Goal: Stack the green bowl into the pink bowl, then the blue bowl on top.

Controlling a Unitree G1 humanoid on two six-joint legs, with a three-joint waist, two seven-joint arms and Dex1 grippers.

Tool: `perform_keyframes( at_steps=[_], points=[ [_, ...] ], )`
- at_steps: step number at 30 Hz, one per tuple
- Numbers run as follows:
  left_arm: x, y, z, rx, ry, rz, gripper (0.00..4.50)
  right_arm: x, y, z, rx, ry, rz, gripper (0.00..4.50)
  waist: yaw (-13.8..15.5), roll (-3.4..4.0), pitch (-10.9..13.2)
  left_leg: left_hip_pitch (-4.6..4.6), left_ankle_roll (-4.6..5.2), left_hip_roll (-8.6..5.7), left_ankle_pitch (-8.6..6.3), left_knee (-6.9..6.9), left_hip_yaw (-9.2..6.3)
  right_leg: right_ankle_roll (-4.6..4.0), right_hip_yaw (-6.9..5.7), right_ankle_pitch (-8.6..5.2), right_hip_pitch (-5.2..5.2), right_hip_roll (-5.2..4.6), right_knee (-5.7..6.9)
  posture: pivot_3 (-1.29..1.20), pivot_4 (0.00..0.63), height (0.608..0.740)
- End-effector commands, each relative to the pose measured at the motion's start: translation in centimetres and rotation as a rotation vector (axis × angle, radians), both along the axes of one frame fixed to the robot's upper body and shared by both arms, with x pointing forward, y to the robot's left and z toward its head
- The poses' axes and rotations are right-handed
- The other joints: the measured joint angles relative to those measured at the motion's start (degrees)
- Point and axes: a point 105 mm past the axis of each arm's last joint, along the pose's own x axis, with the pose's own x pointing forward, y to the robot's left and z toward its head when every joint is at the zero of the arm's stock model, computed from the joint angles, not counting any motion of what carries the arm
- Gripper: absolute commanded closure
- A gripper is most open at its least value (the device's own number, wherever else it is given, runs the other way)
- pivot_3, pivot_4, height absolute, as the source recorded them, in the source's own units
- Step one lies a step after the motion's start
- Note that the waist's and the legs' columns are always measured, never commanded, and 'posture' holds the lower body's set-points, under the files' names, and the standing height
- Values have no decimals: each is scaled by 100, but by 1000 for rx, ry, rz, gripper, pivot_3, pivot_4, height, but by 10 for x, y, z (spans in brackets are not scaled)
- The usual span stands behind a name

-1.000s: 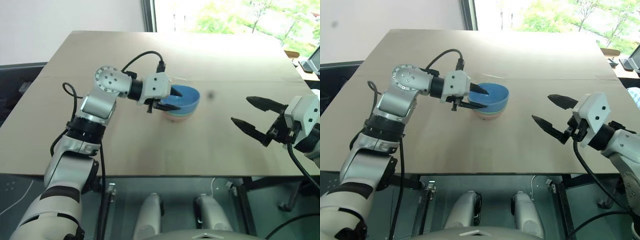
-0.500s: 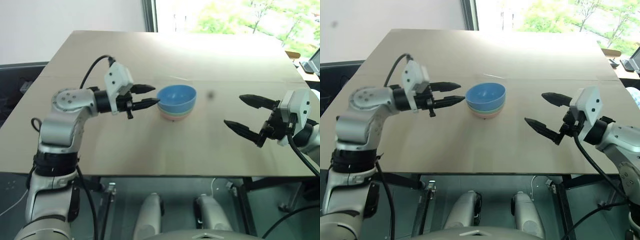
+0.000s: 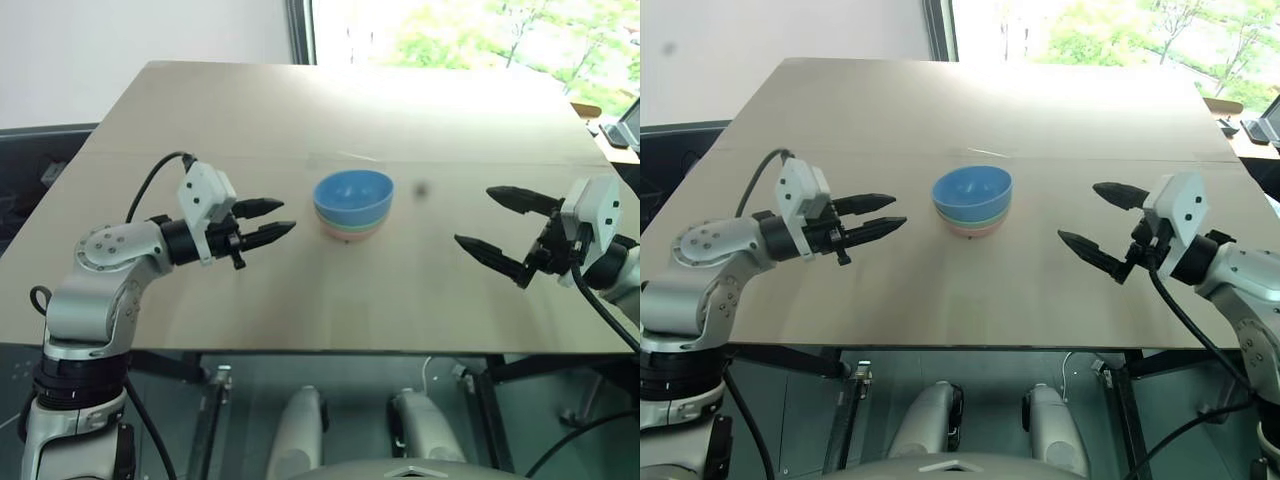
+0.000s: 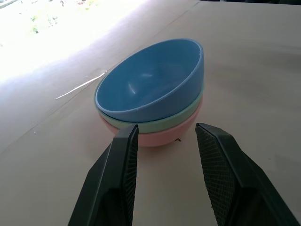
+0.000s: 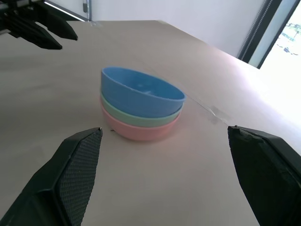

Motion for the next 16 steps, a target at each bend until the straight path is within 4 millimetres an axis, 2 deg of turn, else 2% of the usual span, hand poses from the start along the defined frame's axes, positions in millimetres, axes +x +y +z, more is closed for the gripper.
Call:
perform_keyframes(
  at_steps=[1, 5, 8, 16],
  points=[
    [-3, 11, 5, -21, -29, 36, 2458, 0, -21, -3, -69, -6, -99, 18, -1, 0, 0, 0, 0, 0, 0, 0, 0, 0, 0, 0, 0, 0, 0, 0, 150, 740],
    [-8, 17, -3, -24, -5, 47, 2458, -4, -46, -16, -115, 60, -183, 18, 5, 1, -1, 0, 0, 0, 0, 0, 0, 0, 0, 0, 0, -1, 0, 0, 150, 740],
    [-13, 22, -7, -25, 19, 41, 2458, -8, -60, -16, -114, 88, -210, 18, 1, 0, -2, 1, 0, 0, 0, 0, 3, 0, 1, 0, 1, -3, -2, 0, 150, 740],
    [-18, 34, -12, 0, 51, 54, 2458, -10, -63, -14, -123, 109, -188, 18, -17, 1, -3, 6, 0, 2, 0, -2, 7, -1, 5, -1, 1, -1, -1, 0, 150, 740]
  ],
)
